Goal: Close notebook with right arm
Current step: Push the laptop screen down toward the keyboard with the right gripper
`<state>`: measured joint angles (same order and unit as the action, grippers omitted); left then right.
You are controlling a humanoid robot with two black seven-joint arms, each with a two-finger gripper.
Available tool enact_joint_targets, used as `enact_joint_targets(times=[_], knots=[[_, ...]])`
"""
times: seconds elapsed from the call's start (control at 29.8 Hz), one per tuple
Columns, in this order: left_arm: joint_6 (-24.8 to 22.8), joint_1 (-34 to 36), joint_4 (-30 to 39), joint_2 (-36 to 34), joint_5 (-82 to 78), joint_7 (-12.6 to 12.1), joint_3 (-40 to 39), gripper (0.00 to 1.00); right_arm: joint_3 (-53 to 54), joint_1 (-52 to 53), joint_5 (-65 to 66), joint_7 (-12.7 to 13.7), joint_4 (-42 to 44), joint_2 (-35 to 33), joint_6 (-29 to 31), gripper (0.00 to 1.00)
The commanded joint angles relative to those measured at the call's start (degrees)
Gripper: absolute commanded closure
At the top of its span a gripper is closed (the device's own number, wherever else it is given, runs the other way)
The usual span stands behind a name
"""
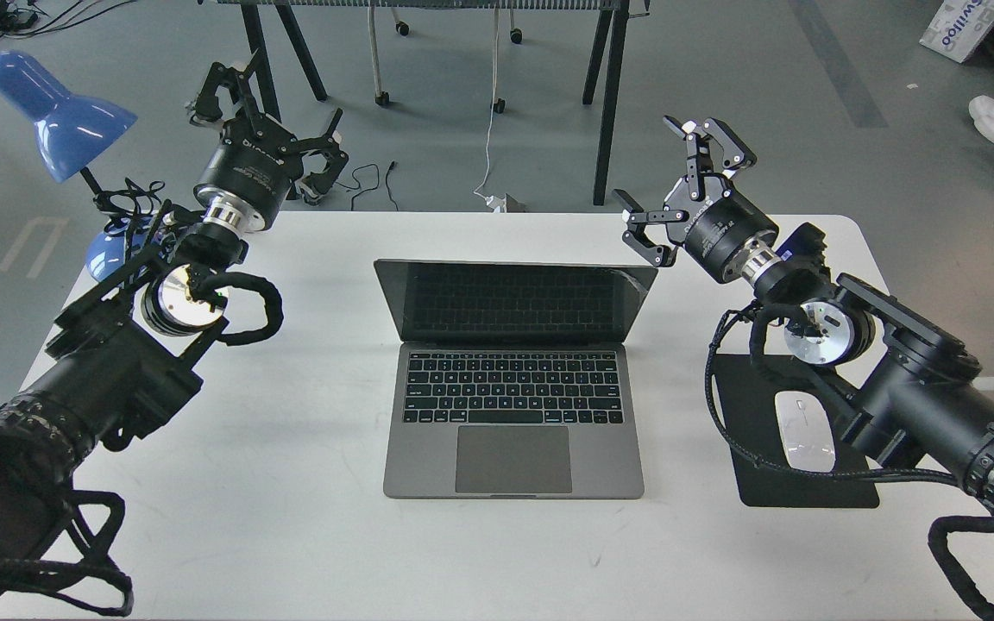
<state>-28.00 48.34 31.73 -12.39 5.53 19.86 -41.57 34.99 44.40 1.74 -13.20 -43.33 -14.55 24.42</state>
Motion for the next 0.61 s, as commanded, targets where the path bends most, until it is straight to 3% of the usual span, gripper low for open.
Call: enact_joint_targets(times=[0.0,0.57], knots=[[0.0,0.0,0.0,0.0,0.01,0.01,0.09,0.0,-1.58,-1.86,0.28,0.02,-2.63,-1.79,0.1,0.0],[0.0,0.0,0.0,0.0,0.01,0.01,0.09,0.0,-12.58,-3.7,8.54,-0.68,-4.39,-3.91,0.8,0.0]])
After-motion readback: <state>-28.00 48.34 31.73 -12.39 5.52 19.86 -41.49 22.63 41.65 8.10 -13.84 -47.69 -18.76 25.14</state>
